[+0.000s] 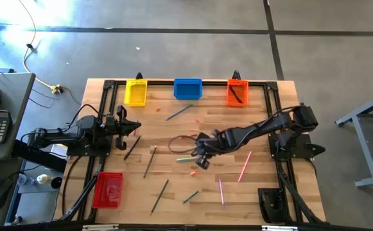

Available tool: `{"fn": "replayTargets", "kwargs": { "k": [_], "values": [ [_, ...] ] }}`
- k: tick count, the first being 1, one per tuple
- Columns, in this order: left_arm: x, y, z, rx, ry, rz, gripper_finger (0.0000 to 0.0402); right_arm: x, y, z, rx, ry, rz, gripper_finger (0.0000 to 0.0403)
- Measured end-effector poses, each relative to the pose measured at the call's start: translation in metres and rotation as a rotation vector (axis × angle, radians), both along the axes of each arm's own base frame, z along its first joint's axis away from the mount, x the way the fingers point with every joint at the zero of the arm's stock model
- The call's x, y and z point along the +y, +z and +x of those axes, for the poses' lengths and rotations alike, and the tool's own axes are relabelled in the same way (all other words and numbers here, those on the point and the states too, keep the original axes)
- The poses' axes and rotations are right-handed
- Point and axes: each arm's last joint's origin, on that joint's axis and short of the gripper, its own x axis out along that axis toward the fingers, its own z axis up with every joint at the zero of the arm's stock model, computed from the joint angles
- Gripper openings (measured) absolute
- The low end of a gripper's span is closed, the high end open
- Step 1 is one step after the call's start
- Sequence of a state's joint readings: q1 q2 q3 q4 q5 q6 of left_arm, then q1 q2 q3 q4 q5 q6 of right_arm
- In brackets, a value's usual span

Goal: Sort crayons/erasers/pens/pencils in bins
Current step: Put the green crayon into the blue bin

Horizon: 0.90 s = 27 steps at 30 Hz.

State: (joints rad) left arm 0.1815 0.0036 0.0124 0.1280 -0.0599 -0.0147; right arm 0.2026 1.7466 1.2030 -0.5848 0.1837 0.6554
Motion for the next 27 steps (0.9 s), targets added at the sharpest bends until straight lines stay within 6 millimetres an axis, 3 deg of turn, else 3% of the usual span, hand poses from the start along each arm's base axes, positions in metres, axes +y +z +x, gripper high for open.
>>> {"fn": "replayTargets", "kwargs": {
  "k": [8, 16, 21, 27],
  "values": [
    [0.0, 0.0, 0.0, 0.004, 0.0, -0.001, 0.0001, 0.01, -0.011, -0.014, 0.151, 0.002, -0.042, 0.0],
    [0.0, -0.001, 0.0, 0.006, 0.004, -0.002, 0.0001, -0.008, -0.024, -0.052, 0.466, -0.183, -0.077, 0.0],
    [0.0, -0.001, 0.0, 0.009, 0.004, -0.002, 0.0, -0.028, -0.036, -0.075, 0.391, -0.263, -0.022, 0.0],
    [0.0, -0.001, 0.0, 0.008, 0.004, -0.002, 0.0, -0.046, -0.041, -0.099, 0.156, -0.38, 0.055, 0.0011]
  ]
}}
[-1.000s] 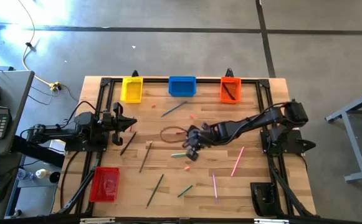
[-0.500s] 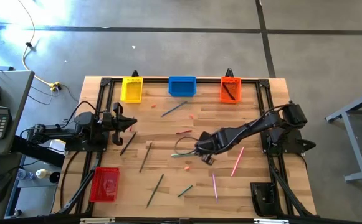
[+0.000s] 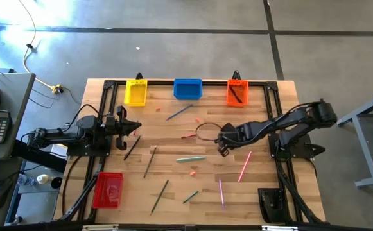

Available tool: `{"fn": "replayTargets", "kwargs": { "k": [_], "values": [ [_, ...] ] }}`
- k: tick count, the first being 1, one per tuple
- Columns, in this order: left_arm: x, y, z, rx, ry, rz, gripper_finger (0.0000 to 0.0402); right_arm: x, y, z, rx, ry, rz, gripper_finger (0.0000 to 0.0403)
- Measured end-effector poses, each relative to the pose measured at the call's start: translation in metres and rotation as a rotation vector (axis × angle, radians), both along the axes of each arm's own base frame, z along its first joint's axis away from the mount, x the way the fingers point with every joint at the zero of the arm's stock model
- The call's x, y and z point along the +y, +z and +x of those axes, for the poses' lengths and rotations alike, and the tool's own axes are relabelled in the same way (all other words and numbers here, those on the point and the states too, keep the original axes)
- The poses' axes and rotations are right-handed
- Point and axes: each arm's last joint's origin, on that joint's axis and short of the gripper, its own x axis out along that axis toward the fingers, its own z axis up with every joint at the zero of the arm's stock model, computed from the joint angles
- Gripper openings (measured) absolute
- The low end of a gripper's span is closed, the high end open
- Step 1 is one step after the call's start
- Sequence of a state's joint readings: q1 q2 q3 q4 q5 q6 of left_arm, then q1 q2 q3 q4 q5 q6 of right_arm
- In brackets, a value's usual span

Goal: Sort crayons/erasers/pens/pencils in bins
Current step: Put the green crayon into the blue bin

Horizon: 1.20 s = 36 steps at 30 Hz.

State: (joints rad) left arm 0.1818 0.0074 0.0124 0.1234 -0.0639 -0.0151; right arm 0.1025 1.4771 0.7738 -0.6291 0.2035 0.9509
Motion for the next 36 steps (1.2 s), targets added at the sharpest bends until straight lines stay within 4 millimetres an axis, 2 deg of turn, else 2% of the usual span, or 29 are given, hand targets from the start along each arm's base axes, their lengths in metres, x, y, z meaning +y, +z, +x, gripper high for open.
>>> {"fn": "replayTargets", "kwargs": {
  "k": [3, 9, 13, 16, 23, 31, 36],
  "values": [
    [0.0, 0.0, 0.0, 0.0, 0.0, 0.0, 0.0001, -0.005, -0.007, -0.007, -0.016, -0.056, 0.014, 0.0046],
    [0.0, 0.0, 0.0, 0.0, 0.0, 0.0, 0.0001, -0.009, -0.014, -0.012, 0.014, -0.095, -0.008, 0.0149],
    [0.0, 0.0, 0.0, 0.0, 0.0, 0.0, 0.0001, -0.011, -0.015, -0.012, 0.013, -0.099, -0.021, 0.0175],
    [0.0, 0.0, 0.0, 0.0, 0.0, 0.0, 0.0001, -0.012, -0.02, -0.011, 0.042, -0.089, -0.027, 0.016],
    [0.0, 0.0, 0.0, 0.0, 0.0, 0.0, 0.0, -0.014, -0.036, -0.002, 0.08, -0.067, -0.015, 0.0091],
    [0.0, 0.0, 0.0, 0.0, 0.0, 0.0, 0.0001, -0.014, -0.031, 0.004, 0.076, -0.047, -0.013, 0.0026],
    [0.0, 0.0, 0.0, 0.0, 0.0, 0.0, 0.0001, -0.014, -0.027, 0.006, 0.084, -0.024, -0.021, 0.001]
  ]
}}
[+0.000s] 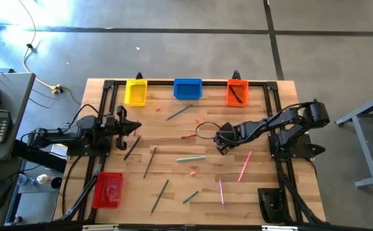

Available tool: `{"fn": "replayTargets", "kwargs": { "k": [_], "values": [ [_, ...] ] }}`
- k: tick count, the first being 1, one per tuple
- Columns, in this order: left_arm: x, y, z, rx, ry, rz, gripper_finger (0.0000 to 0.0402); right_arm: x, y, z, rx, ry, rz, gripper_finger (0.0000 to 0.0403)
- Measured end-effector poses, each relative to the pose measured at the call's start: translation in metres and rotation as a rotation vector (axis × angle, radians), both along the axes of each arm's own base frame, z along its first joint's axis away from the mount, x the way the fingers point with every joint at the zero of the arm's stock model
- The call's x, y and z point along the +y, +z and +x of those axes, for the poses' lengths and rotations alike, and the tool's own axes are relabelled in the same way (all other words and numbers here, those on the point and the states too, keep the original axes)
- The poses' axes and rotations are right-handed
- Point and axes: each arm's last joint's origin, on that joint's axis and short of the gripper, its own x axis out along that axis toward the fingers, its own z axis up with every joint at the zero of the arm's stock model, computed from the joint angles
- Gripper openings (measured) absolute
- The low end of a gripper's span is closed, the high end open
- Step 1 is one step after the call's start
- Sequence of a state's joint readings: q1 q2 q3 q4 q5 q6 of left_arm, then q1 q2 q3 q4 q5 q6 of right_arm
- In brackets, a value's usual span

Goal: Sort crayons/erasers/pens/pencils in bins
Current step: Put the green crayon into the blue bin

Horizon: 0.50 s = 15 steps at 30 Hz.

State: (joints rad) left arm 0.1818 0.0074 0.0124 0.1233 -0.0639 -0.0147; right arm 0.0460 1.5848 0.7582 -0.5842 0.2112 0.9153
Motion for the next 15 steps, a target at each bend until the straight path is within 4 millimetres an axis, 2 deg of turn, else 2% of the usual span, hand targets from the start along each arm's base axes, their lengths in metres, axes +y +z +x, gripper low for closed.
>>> {"fn": "replayTargets", "kwargs": {
  "k": [7, 15],
  "values": [
    [0.0, 0.0, 0.0, 0.0, 0.0, 0.0, 0.0001, -0.001, 0.009, 0.009, -0.026, 0.018, -0.029, 0.0013],
    [0.0, 0.0, 0.0, 0.0, 0.0, 0.0, 0.0001, -0.001, 0.031, 0.028, -0.104, 0.067, -0.087, 0.0012]
  ]
}}
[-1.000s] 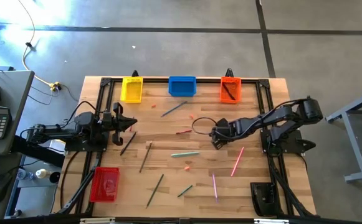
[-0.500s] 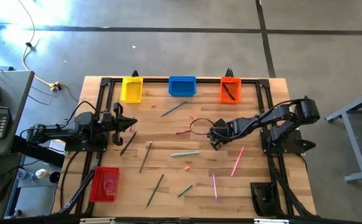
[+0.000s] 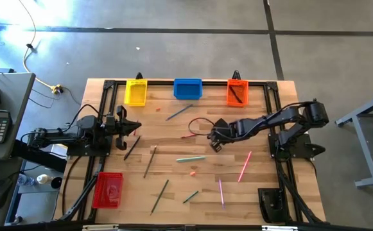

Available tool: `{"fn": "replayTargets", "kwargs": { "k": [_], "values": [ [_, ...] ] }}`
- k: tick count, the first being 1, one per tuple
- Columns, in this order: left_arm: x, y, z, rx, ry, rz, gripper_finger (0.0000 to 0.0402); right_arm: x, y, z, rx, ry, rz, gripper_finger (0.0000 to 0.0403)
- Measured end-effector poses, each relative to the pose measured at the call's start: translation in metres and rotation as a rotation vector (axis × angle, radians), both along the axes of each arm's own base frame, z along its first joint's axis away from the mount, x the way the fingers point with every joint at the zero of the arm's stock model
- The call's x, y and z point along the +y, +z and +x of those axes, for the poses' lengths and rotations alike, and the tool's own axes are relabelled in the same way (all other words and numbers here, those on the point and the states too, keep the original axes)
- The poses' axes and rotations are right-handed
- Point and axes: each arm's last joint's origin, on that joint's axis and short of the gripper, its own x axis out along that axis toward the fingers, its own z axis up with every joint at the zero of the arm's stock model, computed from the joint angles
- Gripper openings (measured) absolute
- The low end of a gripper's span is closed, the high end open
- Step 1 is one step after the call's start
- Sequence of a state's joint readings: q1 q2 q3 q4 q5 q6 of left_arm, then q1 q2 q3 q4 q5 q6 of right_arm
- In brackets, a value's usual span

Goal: Sort crayons/erasers/pens/pencils in bins
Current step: Put the green crayon into the blue bin

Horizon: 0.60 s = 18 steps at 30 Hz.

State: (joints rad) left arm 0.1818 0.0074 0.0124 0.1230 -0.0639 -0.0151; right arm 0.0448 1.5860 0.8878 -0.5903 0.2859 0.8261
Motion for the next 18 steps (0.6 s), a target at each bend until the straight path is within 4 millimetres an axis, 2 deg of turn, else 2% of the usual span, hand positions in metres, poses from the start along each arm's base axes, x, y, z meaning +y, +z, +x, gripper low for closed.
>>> {"fn": "replayTargets", "kwargs": {
  "k": [9, 18],
  "values": [
    [0.0, 0.0, 0.0, 0.0, 0.0, 0.0, 0.0001, -0.008, 0.037, 0.025, -0.103, 0.066, -0.079, 0.0012],
    [0.0, 0.0, 0.0, 0.0, 0.0, 0.0, 0.0001, -0.04, 0.074, 0.045, -0.231, 0.077, -0.146, 0.0012]
  ]
}}
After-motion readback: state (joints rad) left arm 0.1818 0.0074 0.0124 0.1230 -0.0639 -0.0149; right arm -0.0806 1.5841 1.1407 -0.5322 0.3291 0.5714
